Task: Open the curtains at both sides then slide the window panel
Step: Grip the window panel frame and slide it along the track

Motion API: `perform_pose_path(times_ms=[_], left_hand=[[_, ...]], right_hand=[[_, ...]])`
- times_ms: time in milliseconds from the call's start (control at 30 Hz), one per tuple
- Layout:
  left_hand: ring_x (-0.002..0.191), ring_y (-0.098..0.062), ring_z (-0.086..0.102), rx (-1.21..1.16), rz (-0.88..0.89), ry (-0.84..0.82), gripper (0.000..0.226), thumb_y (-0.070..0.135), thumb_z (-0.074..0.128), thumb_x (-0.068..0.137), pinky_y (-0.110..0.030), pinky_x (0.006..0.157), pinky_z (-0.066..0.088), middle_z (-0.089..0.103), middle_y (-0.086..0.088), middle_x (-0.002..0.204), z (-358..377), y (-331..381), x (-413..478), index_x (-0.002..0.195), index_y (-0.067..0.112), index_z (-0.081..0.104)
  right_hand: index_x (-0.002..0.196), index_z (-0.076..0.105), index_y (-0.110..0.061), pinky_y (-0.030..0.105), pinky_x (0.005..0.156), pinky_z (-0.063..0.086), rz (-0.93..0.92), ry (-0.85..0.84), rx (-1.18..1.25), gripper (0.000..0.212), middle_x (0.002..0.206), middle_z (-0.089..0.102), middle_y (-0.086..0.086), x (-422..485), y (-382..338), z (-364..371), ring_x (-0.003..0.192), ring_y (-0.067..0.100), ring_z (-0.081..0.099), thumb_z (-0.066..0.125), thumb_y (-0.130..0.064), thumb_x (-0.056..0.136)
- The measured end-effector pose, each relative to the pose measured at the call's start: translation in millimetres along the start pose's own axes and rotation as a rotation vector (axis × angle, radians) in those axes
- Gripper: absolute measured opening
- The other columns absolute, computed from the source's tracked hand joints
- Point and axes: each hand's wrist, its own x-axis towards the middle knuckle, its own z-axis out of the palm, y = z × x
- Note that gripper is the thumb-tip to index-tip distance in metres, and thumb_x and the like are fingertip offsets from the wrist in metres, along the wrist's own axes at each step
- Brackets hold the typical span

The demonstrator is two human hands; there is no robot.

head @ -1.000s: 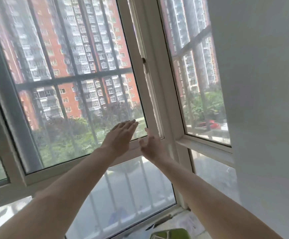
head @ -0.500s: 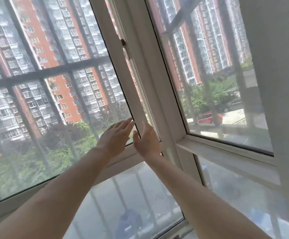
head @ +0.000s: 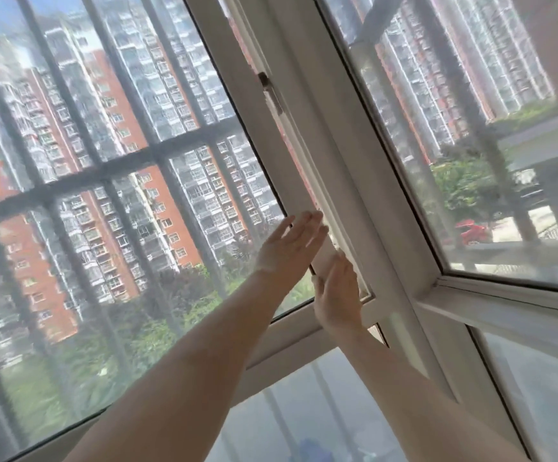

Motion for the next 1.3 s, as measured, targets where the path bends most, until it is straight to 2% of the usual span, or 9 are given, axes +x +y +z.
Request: perform_pose_path(times_ms=[133,300,367,500,733,900,1067,1167,1300], left_hand=[[0.150,-0.019,-0.009,0.124,0.067,-0.054,0.060,0.019,0.030,0.102,-0.042,0.122,-0.007,-0.010,-0.002,0.164,3,8,12,0.155,0.025,0.001],[0.150,-0.022,0.002,0.179,0.076,-0.032,0.059,0.015,0.050,0.096,-0.043,0.122,0.003,0.014,-0.005,0.161,-2,14,16,0.148,0.027,0.025],[0.150,-0.022,0.004,0.145,0.077,-0.004,0.057,0.013,0.052,0.095,-0.042,0.122,0.004,0.017,-0.005,0.160,-5,13,16,0.145,0.026,0.029],[0.150,-0.023,0.006,0.171,0.088,-0.018,0.053,0.015,0.050,0.097,-0.042,0.122,0.006,0.016,-0.005,0.161,-2,14,16,0.145,0.027,0.030],[0.149,-0.024,0.009,0.202,0.065,0.016,0.058,0.016,0.058,0.092,-0.041,0.121,0.010,0.020,-0.005,0.159,2,11,11,0.144,0.026,0.032],[0.149,-0.026,0.011,0.202,0.082,0.012,0.059,0.017,0.058,0.092,-0.043,0.121,0.013,0.019,-0.007,0.160,4,4,-1,0.144,0.026,0.030],[0.150,-0.026,0.010,0.208,0.082,0.009,0.059,0.015,0.054,0.096,-0.043,0.121,0.013,0.016,-0.007,0.162,9,-7,-20,0.147,0.026,0.027],[0.149,-0.025,0.012,0.164,0.077,0.046,0.049,0.009,0.047,0.098,-0.042,0.121,0.014,0.019,-0.008,0.162,13,-15,-32,0.144,0.021,0.034],[0.149,-0.022,0.015,0.091,0.057,0.062,0.043,0.007,0.045,0.099,-0.043,0.120,0.016,0.024,-0.004,0.160,19,-27,-52,0.138,0.025,0.042]], right_hand=[[0.148,0.028,0.003,0.037,0.110,0.033,-0.012,0.027,0.022,0.065,0.142,0.046,0.019,-1,5,2,0.130,0.034,0.045,0.060,-0.017,0.095],[0.150,0.026,-0.002,0.037,0.111,0.033,0.020,0.012,0.030,0.065,0.144,0.045,0.015,0,5,0,0.132,0.031,0.043,0.058,-0.021,0.097],[0.150,0.027,-0.002,0.037,0.110,0.035,0.031,0.007,0.018,0.065,0.143,0.046,0.015,-1,3,-2,0.132,0.030,0.044,0.058,-0.021,0.097],[0.149,0.028,-0.003,0.036,0.108,0.035,0.038,-0.003,0.011,0.064,0.143,0.046,0.014,-2,2,-3,0.132,0.030,0.044,0.059,-0.020,0.096],[0.147,0.030,-0.005,0.035,0.109,0.037,0.040,-0.022,0.012,0.062,0.142,0.046,0.012,-4,-4,-3,0.132,0.028,0.044,0.060,-0.021,0.096],[0.146,0.030,-0.003,0.033,0.111,0.034,0.026,-0.018,0.007,0.064,0.143,0.045,0.011,-12,-9,5,0.134,0.027,0.042,0.062,-0.021,0.095],[0.143,0.032,-0.002,0.036,0.109,0.039,0.019,-0.013,0.020,0.064,0.138,0.049,0.012,-25,-21,14,0.131,0.028,0.045,0.065,-0.022,0.092],[0.143,0.033,-0.003,0.037,0.108,0.040,0.021,-0.029,0.032,0.064,0.137,0.049,0.010,-33,-30,20,0.130,0.027,0.045,0.066,-0.024,0.092],[0.140,0.034,-0.006,0.038,0.109,0.040,0.031,-0.058,0.047,0.061,0.138,0.049,0.008,-47,-43,30,0.131,0.026,0.045,0.066,-0.026,0.092]])
